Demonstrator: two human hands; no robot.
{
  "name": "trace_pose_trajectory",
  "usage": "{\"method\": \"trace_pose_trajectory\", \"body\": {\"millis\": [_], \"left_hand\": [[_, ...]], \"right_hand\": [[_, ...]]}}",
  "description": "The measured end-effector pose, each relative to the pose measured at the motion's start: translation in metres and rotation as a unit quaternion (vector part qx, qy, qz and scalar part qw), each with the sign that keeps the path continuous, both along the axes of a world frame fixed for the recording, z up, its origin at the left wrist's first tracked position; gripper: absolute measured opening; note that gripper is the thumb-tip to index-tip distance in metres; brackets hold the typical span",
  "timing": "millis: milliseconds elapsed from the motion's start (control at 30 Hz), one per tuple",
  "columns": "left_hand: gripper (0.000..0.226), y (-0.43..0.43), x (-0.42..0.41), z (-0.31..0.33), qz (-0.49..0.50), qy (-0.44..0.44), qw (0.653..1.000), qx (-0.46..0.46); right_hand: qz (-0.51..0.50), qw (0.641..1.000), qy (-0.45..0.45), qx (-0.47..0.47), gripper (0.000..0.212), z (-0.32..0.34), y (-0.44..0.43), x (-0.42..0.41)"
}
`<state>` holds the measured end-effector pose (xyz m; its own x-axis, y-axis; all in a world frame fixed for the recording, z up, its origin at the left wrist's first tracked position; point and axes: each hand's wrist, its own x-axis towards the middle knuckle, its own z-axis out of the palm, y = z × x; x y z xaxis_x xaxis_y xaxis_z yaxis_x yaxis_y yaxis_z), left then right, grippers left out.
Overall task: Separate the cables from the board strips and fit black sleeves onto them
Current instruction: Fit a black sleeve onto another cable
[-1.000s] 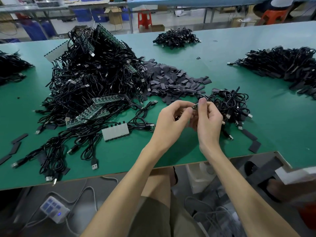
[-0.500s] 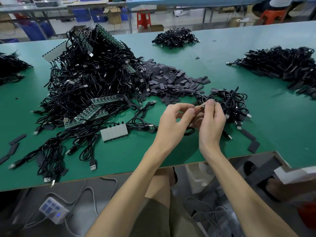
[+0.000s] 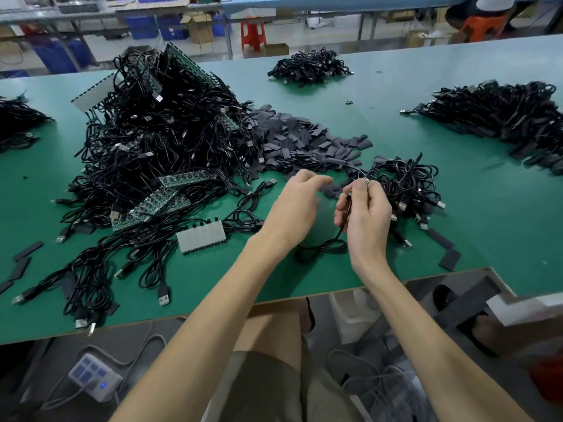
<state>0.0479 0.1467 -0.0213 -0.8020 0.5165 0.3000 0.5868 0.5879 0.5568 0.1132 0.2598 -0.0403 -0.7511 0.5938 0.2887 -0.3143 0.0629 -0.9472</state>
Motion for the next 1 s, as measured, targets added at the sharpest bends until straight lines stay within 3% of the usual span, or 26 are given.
{"method": "trace_pose_trajectory", "body": {"millis": [100,200,333,567,767,1000], "left_hand": [[0.058,0.014,-0.014,-0.005,-0.041,0.021,0.993,-0.113],[0.039,0.019,-0.023,-0.011,-0.025,0.080,0.979,-0.188],[0.026,0.018,-0.024,-0.015,0.024,0.083,0.985,-0.149],[0.030,0.014,-0.014,-0.012,0.092,0.063,0.987,-0.113],[0.015,-0.001,-0.002,-0.002,0.037,-0.065,0.990,0.117],[0.014,-0.042,0.006,-0.017,0.032,-0.084,0.990,0.110]], "right_hand": [[0.002,1.000,-0.009,0.019,0.030,0.000,0.000,0.000],[0.004,0.999,-0.017,0.039,0.028,-0.001,0.000,0.001],[0.008,0.998,-0.031,0.047,0.020,-0.001,0.000,0.001],[0.008,0.992,-0.056,0.113,0.016,-0.003,-0.003,-0.001],[0.001,0.986,-0.062,0.155,0.006,-0.007,-0.001,-0.003],[0.080,0.967,-0.116,0.214,0.011,-0.011,-0.001,-0.006]]}}
